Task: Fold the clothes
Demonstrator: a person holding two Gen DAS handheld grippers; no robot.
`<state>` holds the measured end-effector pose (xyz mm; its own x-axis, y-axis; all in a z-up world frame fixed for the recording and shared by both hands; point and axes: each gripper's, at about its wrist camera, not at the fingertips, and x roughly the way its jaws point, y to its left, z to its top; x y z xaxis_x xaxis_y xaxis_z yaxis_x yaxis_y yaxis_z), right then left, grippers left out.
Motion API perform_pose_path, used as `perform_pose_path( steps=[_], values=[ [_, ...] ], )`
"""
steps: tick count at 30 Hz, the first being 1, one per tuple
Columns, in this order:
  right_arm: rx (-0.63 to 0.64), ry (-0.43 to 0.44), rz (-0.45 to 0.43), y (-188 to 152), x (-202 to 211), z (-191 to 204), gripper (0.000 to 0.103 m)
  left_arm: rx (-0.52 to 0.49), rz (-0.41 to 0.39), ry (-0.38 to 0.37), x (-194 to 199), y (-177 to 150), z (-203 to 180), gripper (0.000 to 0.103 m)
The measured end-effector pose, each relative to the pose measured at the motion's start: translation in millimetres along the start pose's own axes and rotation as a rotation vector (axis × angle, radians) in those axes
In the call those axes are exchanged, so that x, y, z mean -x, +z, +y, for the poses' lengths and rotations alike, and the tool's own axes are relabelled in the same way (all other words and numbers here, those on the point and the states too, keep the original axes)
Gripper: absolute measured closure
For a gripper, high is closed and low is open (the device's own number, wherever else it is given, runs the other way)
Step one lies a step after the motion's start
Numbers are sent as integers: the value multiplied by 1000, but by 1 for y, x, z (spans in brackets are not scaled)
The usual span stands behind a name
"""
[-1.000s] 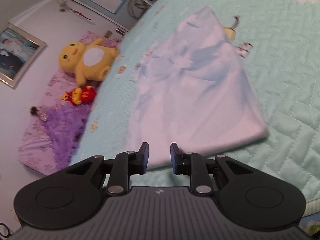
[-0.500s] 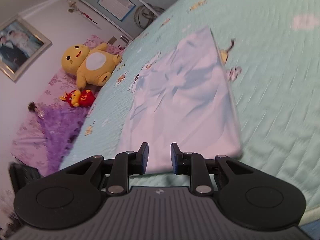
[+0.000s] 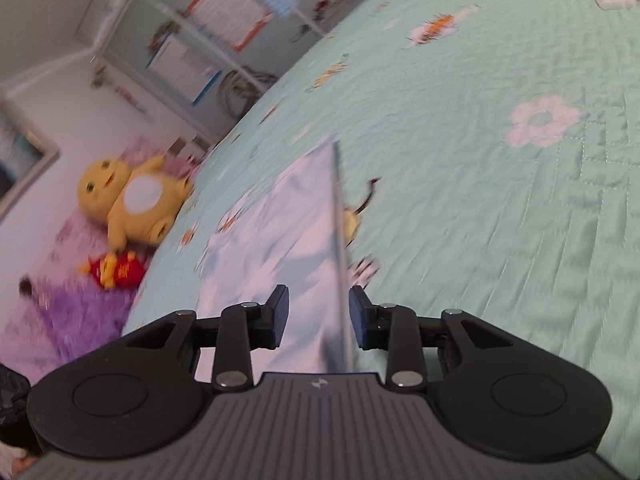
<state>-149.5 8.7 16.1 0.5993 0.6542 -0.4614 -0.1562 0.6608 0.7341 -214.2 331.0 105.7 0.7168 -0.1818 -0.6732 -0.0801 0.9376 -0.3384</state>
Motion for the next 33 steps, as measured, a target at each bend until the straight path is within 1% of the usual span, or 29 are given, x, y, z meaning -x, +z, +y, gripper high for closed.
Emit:
perform_pose_path(
  steps=[4, 8, 10, 12, 13, 14, 17, 19, 20, 23, 24, 25, 26, 30, 33],
  values=[
    [-38, -1, 32, 14, -36, -10, 65, -127, 38, 31, -49, 37, -41, 25],
    [-28, 60, -9, 10, -53, -14, 64, -228, 70, 59, -103, 60, -81, 25],
    [17, 76, -55, 2, -51, -15, 64, -282, 79, 85, -129, 64, -101, 25],
    [82, 63, -62, -3, -51, -9, 59, -328, 90, 137, -154, 64, -117, 25],
    [111, 57, -58, -4, -51, -5, 54, -355, 93, 169, -166, 63, -124, 25],
    [139, 51, -56, -5, -50, -1, 52, -387, 92, 210, -177, 62, -130, 25],
    [191, 15, -72, -11, -47, 4, 52, -464, 103, 329, -204, 59, -143, 25],
    [218, -15, -79, -13, -43, 7, 52, -491, 126, 381, -216, 60, -144, 24],
    [232, -30, -83, -15, -40, 8, 52, -506, 137, 409, -222, 60, -146, 21],
    [305, -83, -92, -17, -33, 13, 51, -570, 125, 500, -231, 56, -155, 16],
    [329, -98, -97, -18, -31, 14, 50, -590, 123, 522, -232, 54, -159, 16],
    [335, -101, -95, -17, -29, 13, 49, -608, 122, 540, -233, 52, -162, 18],
    [332, -99, -91, -16, -29, 13, 49, -625, 121, 558, -233, 49, -165, 18],
    [308, -100, -93, -12, -25, 7, 49, -695, 116, 631, -236, 41, -178, 16],
    [289, -95, -91, -8, -23, 1, 49, -773, 137, 725, -248, 38, -189, 15]
  ],
)
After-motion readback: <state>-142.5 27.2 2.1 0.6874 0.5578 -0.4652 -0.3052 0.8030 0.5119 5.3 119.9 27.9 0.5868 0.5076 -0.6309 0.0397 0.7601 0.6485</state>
